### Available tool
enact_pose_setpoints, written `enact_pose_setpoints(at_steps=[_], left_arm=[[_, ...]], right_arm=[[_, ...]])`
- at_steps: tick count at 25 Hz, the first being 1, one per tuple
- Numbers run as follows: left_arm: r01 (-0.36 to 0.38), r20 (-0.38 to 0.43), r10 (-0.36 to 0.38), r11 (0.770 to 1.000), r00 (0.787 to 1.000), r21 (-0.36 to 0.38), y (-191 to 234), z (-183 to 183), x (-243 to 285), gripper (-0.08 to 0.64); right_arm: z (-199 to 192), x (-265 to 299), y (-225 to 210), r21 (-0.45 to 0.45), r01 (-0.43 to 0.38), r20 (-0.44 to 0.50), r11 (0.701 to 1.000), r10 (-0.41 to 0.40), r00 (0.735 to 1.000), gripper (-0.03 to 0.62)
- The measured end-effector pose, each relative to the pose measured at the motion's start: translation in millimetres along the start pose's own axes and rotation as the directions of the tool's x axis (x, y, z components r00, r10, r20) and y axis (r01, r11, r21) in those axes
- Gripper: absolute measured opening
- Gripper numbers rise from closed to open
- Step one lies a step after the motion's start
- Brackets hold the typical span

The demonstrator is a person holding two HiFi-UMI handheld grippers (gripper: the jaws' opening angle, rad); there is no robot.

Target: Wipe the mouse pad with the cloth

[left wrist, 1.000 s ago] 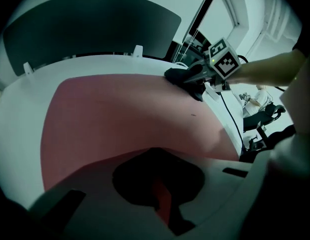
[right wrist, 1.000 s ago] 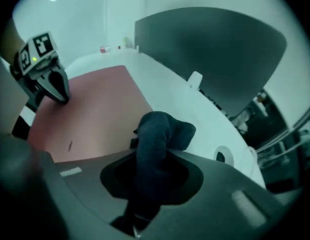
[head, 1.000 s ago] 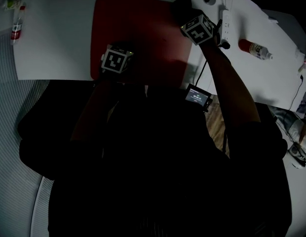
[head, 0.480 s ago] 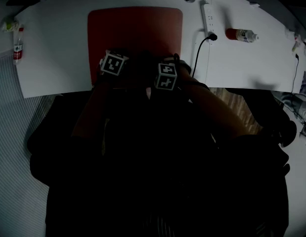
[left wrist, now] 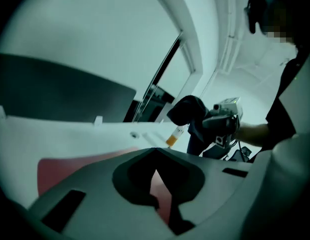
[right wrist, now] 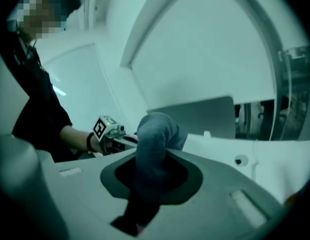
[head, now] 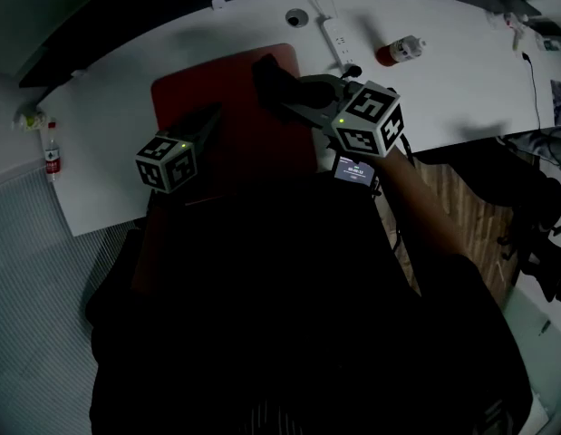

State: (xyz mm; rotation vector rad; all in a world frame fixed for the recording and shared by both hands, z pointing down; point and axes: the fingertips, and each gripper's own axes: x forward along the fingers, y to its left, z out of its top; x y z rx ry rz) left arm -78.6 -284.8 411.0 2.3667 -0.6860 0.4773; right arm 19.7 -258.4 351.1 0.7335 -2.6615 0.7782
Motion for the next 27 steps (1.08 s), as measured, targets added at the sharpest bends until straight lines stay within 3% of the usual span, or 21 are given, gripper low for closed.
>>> enact_pose_setpoints(at_steps=[3, 5, 11, 18, 27], left_arm=[[0.059, 0.155, -0.069, 0.996, 0.986, 0.065, -46, 66, -25, 0.008], [0.082, 0.212, -0.103, 0.991, 0.972, 0.102, -71, 94, -35, 0.008], [0.116, 0.255, -0.158, 0.978, 0.954, 0.174, -116, 143, -54, 0.008], [0.119, 0.283, -0.195, 0.957, 0.939, 0.264, -139, 156, -66, 0.008], [0.105, 0.304, -0.215, 0.934, 0.928, 0.341, -135, 160, -80, 0.008]], right_arm=[[48, -39, 21, -0.011, 0.041, 0.125, 0.999, -0.039, 0.991, 0.069], [71, -57, 33, -0.031, 0.054, 0.189, 0.998, -0.047, 0.981, 0.069], [92, -71, 46, -0.073, 0.089, 0.231, 0.993, -0.07, 0.97, 0.067], [96, -70, 58, -0.038, 0.098, 0.264, 0.994, -0.084, 0.961, 0.067], [109, -57, 78, -0.099, 0.132, 0.246, 0.986, -0.104, 0.964, 0.067]])
